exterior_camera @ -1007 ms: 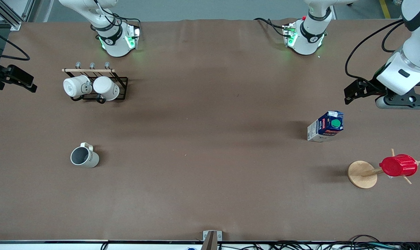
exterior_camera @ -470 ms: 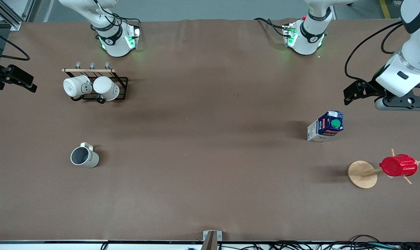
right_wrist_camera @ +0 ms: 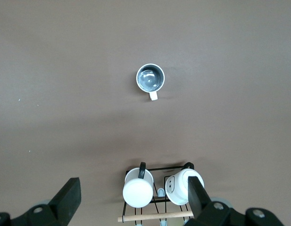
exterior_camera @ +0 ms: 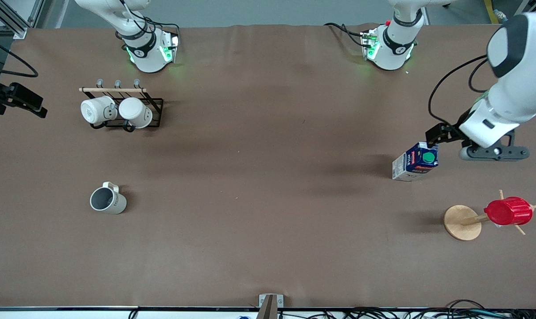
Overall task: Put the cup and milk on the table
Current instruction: 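Lower the left gripper onto the milk carton while the right gripper reaches the mug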
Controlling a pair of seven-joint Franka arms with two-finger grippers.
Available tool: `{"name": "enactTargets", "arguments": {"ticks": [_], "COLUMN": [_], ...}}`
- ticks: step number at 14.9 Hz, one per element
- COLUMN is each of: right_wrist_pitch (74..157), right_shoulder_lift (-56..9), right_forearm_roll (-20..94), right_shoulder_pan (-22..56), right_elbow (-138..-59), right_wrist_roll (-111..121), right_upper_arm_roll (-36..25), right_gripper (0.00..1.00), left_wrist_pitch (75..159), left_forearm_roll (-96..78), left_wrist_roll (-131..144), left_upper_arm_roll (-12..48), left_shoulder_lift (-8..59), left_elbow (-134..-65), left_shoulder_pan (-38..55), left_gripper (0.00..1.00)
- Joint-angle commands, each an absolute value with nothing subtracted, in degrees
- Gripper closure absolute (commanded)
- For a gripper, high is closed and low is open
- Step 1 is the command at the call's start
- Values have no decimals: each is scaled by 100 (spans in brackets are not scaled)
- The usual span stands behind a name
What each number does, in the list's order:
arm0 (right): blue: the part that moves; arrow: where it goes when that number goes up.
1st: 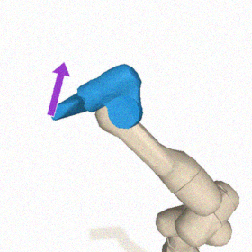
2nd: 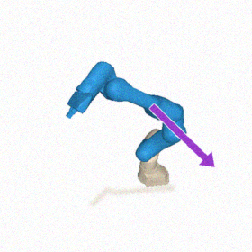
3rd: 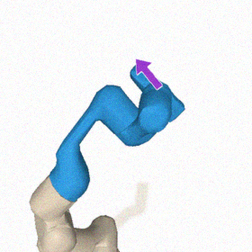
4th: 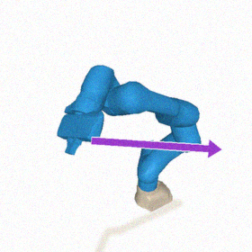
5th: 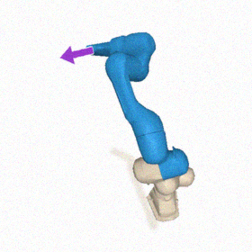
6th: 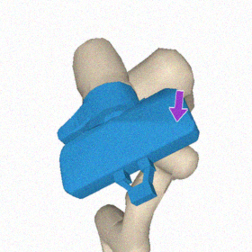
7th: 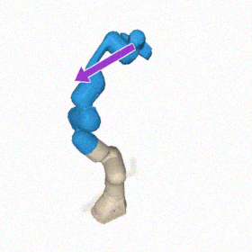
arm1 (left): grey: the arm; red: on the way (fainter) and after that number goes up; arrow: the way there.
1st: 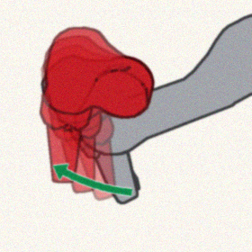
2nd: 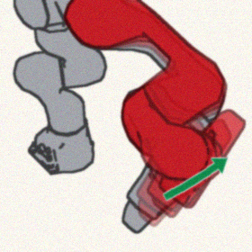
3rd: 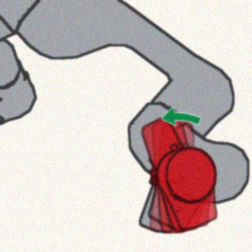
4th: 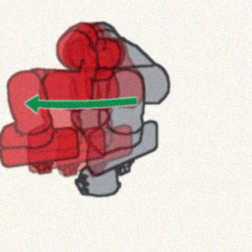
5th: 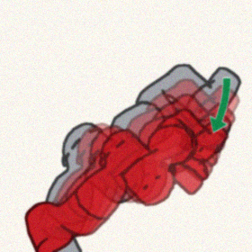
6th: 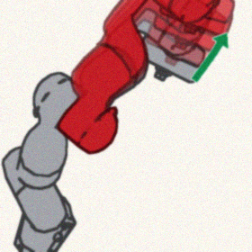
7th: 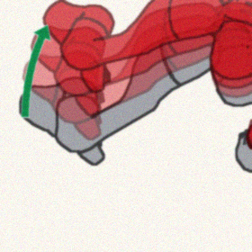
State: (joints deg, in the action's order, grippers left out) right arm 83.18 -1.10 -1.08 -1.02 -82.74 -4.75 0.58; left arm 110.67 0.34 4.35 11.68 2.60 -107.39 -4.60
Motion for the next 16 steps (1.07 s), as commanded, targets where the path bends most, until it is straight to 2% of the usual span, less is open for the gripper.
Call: {"name": "enactTargets", "arguments": {"ticks": [1, 3, 5, 11, 16], "right_wrist_pitch": [8384, 8568, 9085, 11589, 13057], "right_shoulder_lift": [18, -183, -561, -1299, -2169], "right_forearm_roll": [-44, -53, -53, -70, -79], "right_shoulder_pan": [-141, -158, -202, -229, -237], "right_elbow": [-8438, -8464, -8604, -10176, -10529], "right_wrist_roll": [-378, -90, 340, 896, 1143], "right_upper_arm_roll": [53, 35, -87, -316, -334], "right_gripper": [0, 0, 0, 0, 0], "left_wrist_pitch": [11959, 12173, 12182, 12813, 13025], "left_forearm_roll": [62, 62, 62, 97, 97], "left_wrist_roll": [369, 343, 325, 149, 123], "left_upper_arm_roll": [1187, 1178, 1143, 1160, 1178], "left_shoulder_lift": [53, 44, 44, 70, 298], "left_elbow": [-11625, -11917, -12058, -12611, -12612], "left_shoulder_pan": [-589, -598, -606, -896, -870], "left_gripper": [0, 0, 1, 1, 1]}}
